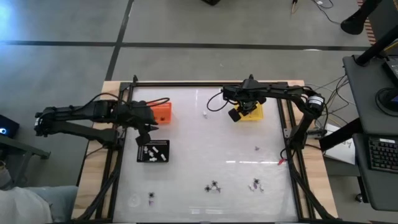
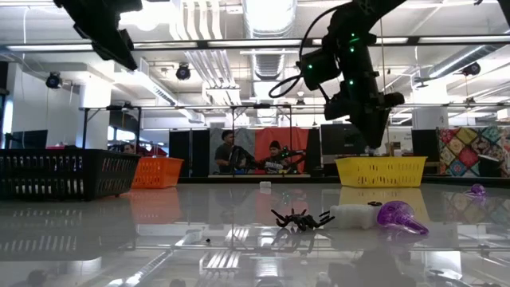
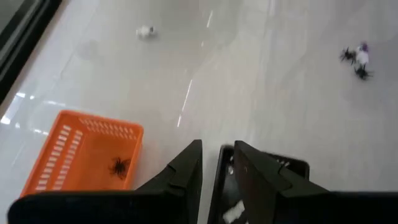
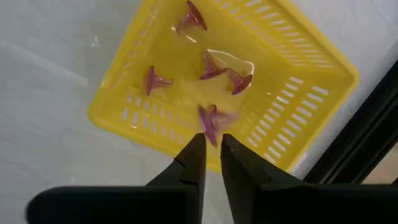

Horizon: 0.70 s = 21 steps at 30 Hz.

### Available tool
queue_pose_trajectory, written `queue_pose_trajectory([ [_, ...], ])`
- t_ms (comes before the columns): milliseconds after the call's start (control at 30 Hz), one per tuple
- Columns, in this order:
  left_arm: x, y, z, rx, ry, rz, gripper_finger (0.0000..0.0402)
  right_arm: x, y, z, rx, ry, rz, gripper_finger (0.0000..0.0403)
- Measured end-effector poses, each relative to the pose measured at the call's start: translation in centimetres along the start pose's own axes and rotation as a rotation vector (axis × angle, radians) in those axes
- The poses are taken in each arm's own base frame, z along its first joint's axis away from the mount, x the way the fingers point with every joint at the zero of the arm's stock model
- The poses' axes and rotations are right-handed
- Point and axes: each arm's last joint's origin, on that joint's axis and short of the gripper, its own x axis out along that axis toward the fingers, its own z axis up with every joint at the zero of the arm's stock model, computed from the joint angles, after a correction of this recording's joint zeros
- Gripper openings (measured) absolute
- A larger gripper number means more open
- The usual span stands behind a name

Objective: Sort Halloween decoration
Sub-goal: Put the violet witch hat into the yellow bin, then put the black spider toy into the orange bin

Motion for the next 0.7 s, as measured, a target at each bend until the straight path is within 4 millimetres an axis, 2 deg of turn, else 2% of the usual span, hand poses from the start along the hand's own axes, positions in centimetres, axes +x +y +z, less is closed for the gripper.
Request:
queue_pose_trajectory([
  [300,1.7,-0.2,0.8,0.005,0.016,0.002,0.0075,-0.5,-0.1,0.0,-0.055,0.001,-0.006,0.0099],
  [500,3.5,-0.5,1.7,0.007,0.041,0.003,0.0075,-1.6,-0.5,-0.2,-0.073,0.016,-0.040,0.0109],
  [700,4.2,-0.7,2.4,0.014,0.035,-0.003,0.0075,-2.7,-1.1,-0.7,-0.066,-0.030,-0.048,0.0110],
])
